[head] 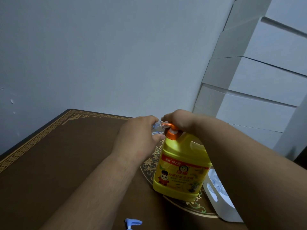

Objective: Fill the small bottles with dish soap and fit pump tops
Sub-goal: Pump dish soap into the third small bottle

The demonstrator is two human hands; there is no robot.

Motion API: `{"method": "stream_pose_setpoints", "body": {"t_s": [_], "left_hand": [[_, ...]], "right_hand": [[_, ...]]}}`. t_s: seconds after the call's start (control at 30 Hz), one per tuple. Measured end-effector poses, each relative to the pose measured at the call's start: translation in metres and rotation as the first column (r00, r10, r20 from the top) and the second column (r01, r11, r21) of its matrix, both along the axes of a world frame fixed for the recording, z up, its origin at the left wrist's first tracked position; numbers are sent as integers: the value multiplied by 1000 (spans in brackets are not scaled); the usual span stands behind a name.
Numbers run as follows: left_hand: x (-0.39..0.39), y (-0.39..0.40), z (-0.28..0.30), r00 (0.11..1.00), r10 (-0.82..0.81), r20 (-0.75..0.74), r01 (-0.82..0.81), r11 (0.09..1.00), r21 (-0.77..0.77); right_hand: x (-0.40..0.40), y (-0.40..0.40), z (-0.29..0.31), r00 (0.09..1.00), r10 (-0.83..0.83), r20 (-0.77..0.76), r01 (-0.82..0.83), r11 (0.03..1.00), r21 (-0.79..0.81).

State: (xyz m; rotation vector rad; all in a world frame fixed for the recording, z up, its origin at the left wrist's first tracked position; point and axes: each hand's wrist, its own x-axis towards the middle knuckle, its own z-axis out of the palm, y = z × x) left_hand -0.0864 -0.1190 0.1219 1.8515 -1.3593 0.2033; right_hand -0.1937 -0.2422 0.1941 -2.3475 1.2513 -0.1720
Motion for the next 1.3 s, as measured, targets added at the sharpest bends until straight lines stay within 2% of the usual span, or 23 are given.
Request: {"method": "stream_pose_setpoints", "body": {"t_s": [0.07, 0.13, 0.2, 0.27, 0.3, 0.43, 0.57, 0.63, 0.73, 0.8, 0.83, 0.97, 1.0, 1.13, 1.3], "left_hand": [[1, 0, 0, 1000, -5, -2, 5, 1000, 10], [2, 0, 0, 1000, -7, -4, 7, 1000, 10], [1, 1, 0, 1000, -7, -13, 7, 1000, -13], [0, 1, 1, 1000, -5, -19, 4, 999, -45], [-1, 2, 1, 1000, -2, -17, 1, 998, -55], [-2, 1, 1, 1000, 0, -18, -1, 998, -63], [-1, 0, 2, 999, -6, -44, 4, 999, -49], [0, 0, 1, 999, -11, -36, 10, 1000, -26], [3, 0, 0, 1000, -25, -18, 25, 1000, 15], [5, 0, 0, 999, -33, -19, 33, 999, 24], [5, -1, 0, 999, -35, -23, 36, 999, 23], [5, -1, -1, 998, -33, -56, 32, 999, -11], [5, -1, 0, 998, -32, -59, 31, 999, -24], [3, -1, 0, 998, -30, -57, 28, 999, -41], [2, 1, 2, 997, -34, -72, 31, 998, -47]], "right_hand": [[1, 2, 1, 997, 32, -76, -37, 998, -59], [0, -1, -2, 995, 77, -66, -82, 994, -70], [-1, -4, -5, 996, 61, 69, -62, 998, 3], [-2, -2, -2, 971, -31, 237, 1, 992, 125], [-4, -2, -1, 964, -35, 264, 0, 992, 130], [-6, -2, -2, 968, -16, 252, 1, 998, 58], [-5, 0, -3, 966, -46, 255, 4, 987, 163], [-3, 0, -4, 982, -8, 187, -11, 995, 100], [1, -1, -1, 991, 91, -97, -99, 992, -82], [1, -2, -2, 981, 115, -156, -130, 987, -95], [1, -1, -2, 983, 122, -139, -134, 988, -79], [-1, 0, -3, 977, -17, 213, -8, 993, 116], [-2, -3, -3, 967, -23, 253, -13, 990, 140], [-3, -14, -6, 969, 16, 246, -40, 995, 91], [-5, -5, -5, 965, -11, 261, -29, 988, 150]]}}
